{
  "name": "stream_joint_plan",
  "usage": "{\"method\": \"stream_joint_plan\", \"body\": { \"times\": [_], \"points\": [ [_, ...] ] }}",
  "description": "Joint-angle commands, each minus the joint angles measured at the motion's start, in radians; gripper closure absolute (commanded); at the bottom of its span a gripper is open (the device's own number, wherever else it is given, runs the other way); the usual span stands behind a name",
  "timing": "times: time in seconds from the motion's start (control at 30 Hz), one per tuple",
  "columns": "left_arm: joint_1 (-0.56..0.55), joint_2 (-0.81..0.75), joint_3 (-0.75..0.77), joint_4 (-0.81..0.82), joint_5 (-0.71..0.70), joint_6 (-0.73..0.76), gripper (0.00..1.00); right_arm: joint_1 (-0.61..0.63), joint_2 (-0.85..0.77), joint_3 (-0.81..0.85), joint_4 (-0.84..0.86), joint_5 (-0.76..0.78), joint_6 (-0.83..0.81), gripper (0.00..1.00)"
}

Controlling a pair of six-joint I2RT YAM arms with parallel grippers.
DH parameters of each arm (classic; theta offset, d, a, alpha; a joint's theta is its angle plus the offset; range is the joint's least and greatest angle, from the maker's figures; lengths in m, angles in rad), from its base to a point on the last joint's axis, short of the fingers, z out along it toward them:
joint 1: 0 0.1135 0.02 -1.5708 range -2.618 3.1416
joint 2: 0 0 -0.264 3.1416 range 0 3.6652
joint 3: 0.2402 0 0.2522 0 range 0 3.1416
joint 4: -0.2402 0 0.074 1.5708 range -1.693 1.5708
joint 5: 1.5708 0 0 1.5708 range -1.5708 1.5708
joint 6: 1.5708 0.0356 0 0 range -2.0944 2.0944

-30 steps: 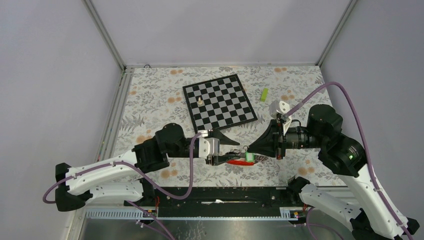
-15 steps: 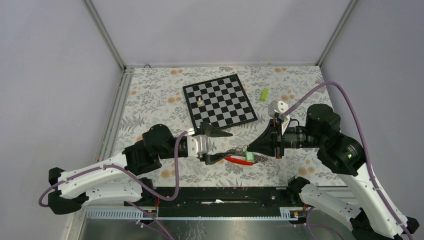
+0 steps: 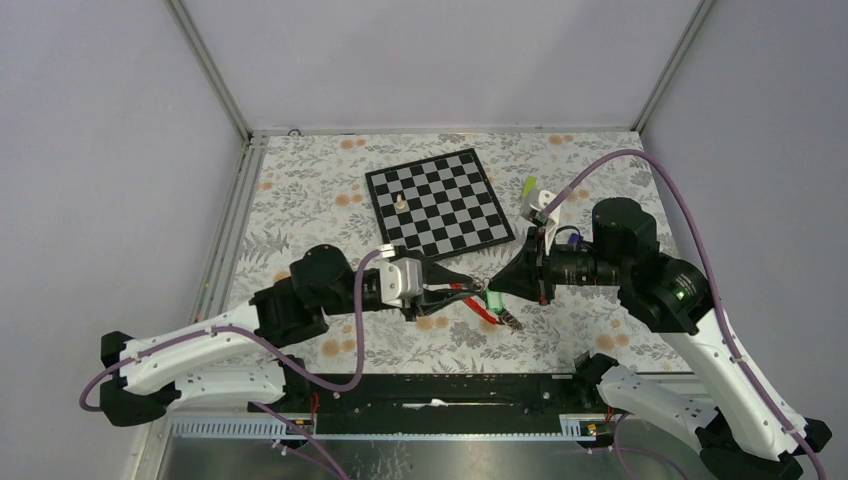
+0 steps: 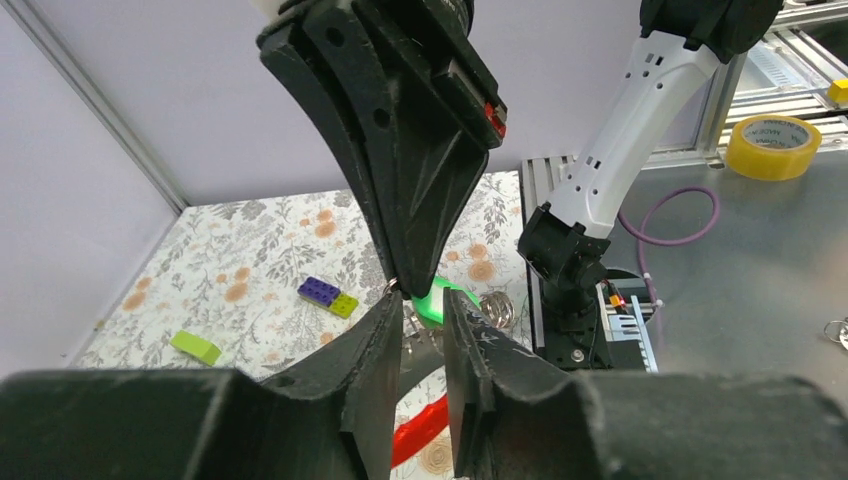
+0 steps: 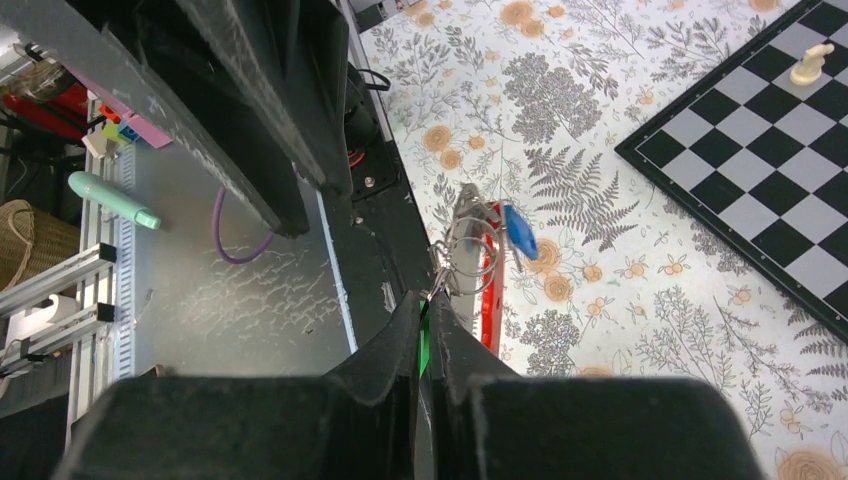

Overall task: Remove the keys from the keyring
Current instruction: Adjust the key on the keyring.

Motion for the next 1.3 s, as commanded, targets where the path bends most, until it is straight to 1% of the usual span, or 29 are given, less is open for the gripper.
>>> {"method": "stream_joint_plan", "body": {
  "times": [0.0,0.1,0.27,0.5,0.9,1.27],
  "points": [
    [0.000,0.015,0.021,0.076,0.015,-0.051,0.75,0.001,0.000,0.051,0.015,0.039,0.025,1.00],
    [0.000,0.012,-0.002,0.097,0.019,-0.056,0.77,0.001,0.003,0.055,0.022,0.038,0.025,1.00],
    [0.000,0.011,-0.032,0.112,0.011,-0.057,0.77,0.002,-0.003,0.055,0.036,0.012,0.024,1.00],
    [0.000,0.038,-0.062,0.150,0.036,-0.067,0.78,0.002,-0.005,0.056,0.046,-0.005,0.032,1.00],
    [0.000,0.045,-0.091,0.163,0.040,-0.048,0.70,0.001,-0.008,0.056,0.063,-0.052,0.043,1.00],
    [0.000,0.058,-0.101,0.175,0.020,-0.047,0.69,0.001,-0.008,0.054,0.073,-0.061,0.057,1.00]
  ]
}}
